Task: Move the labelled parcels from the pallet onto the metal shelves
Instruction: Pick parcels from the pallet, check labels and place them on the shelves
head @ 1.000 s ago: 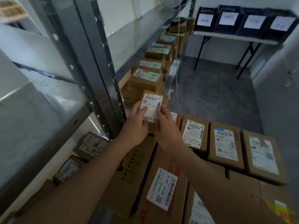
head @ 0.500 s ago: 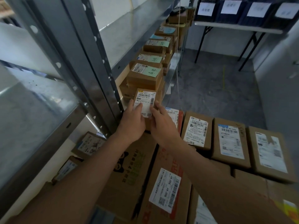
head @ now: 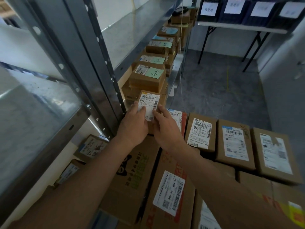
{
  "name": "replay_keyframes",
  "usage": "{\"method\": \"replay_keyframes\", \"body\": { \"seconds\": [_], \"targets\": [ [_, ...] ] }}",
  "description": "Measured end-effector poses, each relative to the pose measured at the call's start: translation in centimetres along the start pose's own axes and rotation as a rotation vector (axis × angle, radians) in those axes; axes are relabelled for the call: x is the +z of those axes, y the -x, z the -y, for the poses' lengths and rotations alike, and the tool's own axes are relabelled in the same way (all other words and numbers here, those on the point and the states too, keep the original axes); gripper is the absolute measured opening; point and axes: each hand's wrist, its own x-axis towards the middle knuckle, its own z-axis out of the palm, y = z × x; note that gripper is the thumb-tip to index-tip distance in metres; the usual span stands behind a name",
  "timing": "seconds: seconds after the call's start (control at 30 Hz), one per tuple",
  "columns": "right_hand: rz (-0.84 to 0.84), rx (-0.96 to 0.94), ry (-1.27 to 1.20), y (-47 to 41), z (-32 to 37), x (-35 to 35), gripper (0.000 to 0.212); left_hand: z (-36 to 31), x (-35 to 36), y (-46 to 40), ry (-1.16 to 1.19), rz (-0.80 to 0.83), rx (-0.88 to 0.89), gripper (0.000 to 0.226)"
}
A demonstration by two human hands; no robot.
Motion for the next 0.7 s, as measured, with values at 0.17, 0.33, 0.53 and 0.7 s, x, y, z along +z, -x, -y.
{"method": "replay_keyframes", "body": {
  "seconds": [0.17,0.33,0.53,0.7],
  "targets": [
    [0.019,-0.001,-0.01,0.1,-0.2,0.0,0.048,-0.1,-0.2,0.1,-0.01,0.012,0.014,0.053],
    [0.027,-0.003,0.021,0.2,-0.2,-0.3,0.047,0.2,0.0,0.0,-0.019,0.003,0.037,0.05],
    [-0.006,-0.024,0.061,0.5,0.3,-0.7,0.043,0.3,-0.5,0.7,0.012,-0.029,0.076,0.046],
    [-0.031,-0.026,0.11,1.3,1.1,-0.8,0.043,0.4,-1.4,2.8,0.051,-0.031,0.094,0.05]
  ]
}}
